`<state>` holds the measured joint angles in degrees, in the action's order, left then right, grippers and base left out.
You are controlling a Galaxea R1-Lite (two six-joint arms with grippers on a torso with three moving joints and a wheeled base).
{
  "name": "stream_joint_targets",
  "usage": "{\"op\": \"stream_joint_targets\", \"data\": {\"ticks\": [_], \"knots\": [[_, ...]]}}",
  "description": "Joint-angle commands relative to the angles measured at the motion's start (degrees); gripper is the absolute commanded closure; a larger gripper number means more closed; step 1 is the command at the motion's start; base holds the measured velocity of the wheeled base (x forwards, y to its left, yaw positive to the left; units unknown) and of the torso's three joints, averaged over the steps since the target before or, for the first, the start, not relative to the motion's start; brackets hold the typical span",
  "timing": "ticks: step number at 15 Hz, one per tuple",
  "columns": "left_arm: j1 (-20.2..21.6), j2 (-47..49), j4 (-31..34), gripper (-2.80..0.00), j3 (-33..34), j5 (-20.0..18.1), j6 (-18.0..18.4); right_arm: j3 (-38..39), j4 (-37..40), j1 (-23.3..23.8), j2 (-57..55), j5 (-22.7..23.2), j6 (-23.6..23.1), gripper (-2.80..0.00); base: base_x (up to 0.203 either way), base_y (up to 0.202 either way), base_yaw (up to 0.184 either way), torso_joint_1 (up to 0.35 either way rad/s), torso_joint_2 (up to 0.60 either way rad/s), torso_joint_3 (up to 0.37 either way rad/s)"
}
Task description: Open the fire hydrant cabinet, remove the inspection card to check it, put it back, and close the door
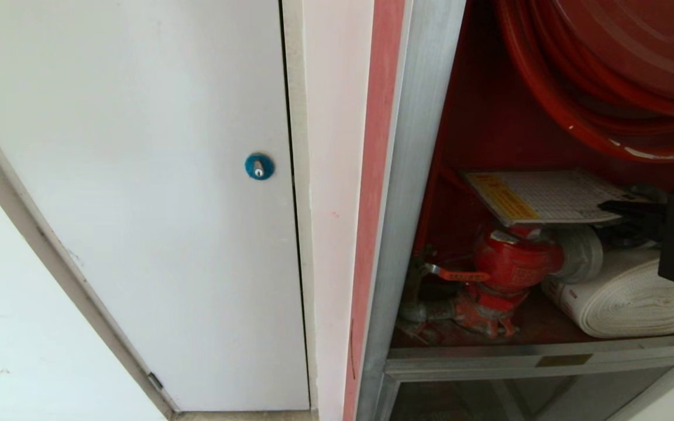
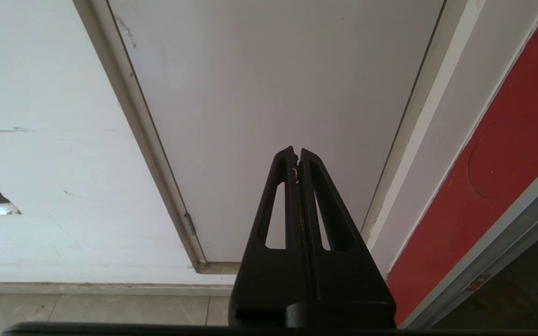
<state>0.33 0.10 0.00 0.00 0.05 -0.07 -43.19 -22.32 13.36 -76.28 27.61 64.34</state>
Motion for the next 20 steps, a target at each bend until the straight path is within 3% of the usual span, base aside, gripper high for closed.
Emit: {"op": "stream_joint_targets", "data": {"ticks": [1,12,20], "knots": [[0.0,0.0,0.0,0.00,0.1,0.0,0.0,0.0,-0.1,0.0,0.9,0.2,0.3,0.00,0.000,0.000,0.000,0.000,0.00,0.000],[0.0,0.1,0.0,0.00,0.0,0.0,0.0,0.7,0.9,0.0,9.3,0.9,1.5,0.00,0.000,0.000,0.000,0.000,0.00,0.000],[0.0,0.0,0.0,0.00,0.1,0.0,0.0,0.8,9.0,0.0,17.6,1.4,1.6,0.00,0.000,0.000,0.000,0.000,0.00,0.000]]}}
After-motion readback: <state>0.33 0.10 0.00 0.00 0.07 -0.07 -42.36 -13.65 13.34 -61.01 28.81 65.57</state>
